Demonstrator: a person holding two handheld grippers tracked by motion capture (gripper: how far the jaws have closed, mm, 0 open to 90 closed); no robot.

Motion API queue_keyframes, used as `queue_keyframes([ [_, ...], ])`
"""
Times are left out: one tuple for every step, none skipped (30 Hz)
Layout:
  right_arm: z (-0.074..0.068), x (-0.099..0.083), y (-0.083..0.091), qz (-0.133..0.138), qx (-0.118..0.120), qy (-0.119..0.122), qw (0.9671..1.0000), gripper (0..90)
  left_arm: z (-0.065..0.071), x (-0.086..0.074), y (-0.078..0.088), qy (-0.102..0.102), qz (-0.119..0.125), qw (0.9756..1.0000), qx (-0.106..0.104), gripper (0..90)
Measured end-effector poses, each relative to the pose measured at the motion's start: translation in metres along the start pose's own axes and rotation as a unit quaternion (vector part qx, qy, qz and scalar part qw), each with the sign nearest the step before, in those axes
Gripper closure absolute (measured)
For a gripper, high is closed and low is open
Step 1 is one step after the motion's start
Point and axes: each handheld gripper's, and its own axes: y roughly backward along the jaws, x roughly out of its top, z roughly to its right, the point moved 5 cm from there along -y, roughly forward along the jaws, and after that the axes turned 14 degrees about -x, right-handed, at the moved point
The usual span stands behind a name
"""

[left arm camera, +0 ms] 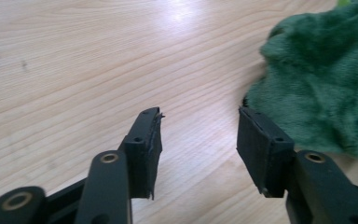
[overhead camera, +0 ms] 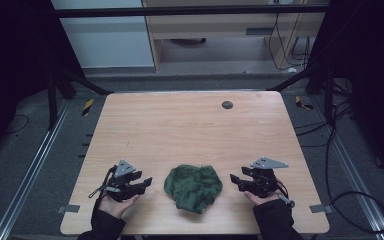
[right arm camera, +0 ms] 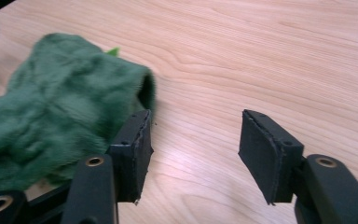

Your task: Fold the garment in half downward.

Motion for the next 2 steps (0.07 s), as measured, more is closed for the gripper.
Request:
queue_keyframes([
  [0.0031,-0.0007,-0.0001,0.000,-0.004,-0.003,1.0000,42.0,-0.0021,-0.0004,0.0007,0.000,0.002,1.0000,0.005,47.3],
  [0.0053,-0.0011,-0.0002,0.000,-0.007,-0.005,1.0000,41.3,-0.0041,-0.0008,0.0014,0.001,0.003,1.0000,0.008,46.4],
])
